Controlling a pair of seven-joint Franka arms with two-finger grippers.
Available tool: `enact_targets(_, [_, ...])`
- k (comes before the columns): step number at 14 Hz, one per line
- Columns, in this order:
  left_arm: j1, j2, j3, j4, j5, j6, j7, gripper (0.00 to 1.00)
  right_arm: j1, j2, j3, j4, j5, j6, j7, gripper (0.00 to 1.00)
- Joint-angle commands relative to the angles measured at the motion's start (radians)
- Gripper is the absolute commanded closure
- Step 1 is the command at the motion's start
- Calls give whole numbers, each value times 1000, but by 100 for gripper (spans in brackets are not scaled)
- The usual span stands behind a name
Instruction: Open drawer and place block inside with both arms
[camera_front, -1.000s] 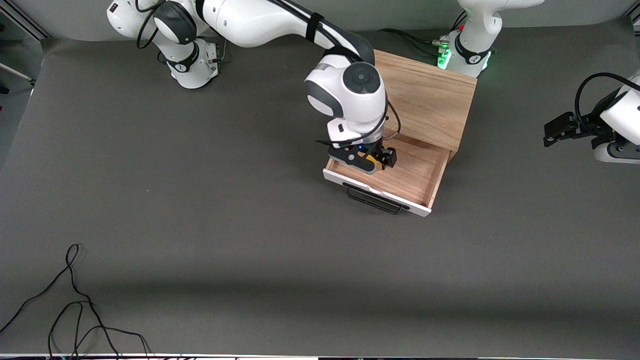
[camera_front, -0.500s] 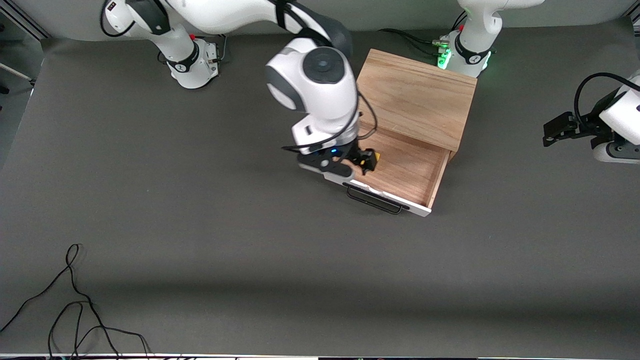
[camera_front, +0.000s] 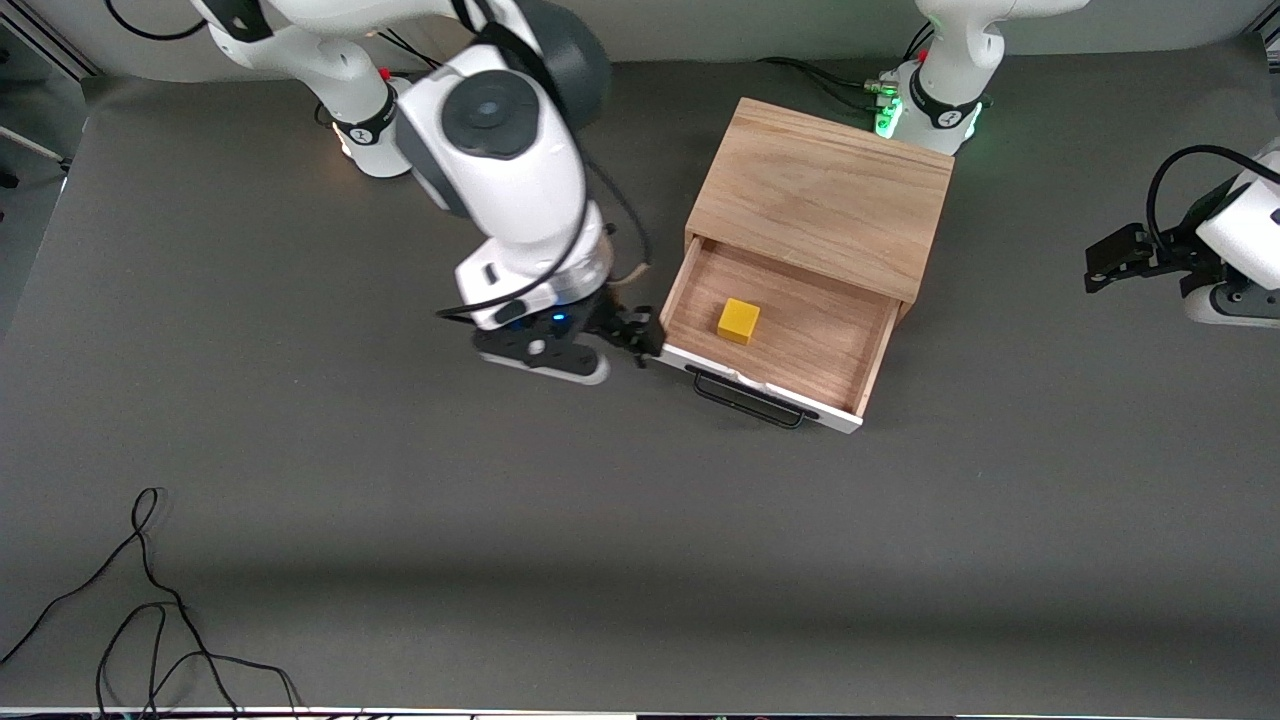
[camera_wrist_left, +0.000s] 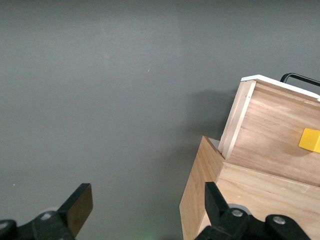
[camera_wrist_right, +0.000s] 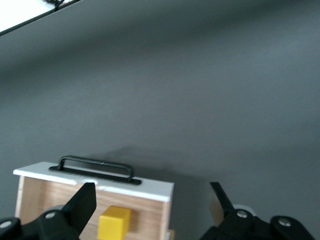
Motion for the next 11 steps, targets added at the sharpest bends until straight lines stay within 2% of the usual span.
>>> enact_targets(1, [-13,-9,9,-3,-1,-11,16,0,-114,-187,1,-222,66,13,-165,0])
enact_targets(3, [-13,-9,9,-3,0,-11,16,0,-168,-275,-6,-309,71,11,-260,0])
enact_targets(7, [-15,-9,9,-4,0,-11,14,0,-179,-462,-129,-525,69,16,-453,0])
enact_targets(11, [-15,-7,9,-4,0,-13,14,0,-371,-583,-138,-664,69,11,-738,0])
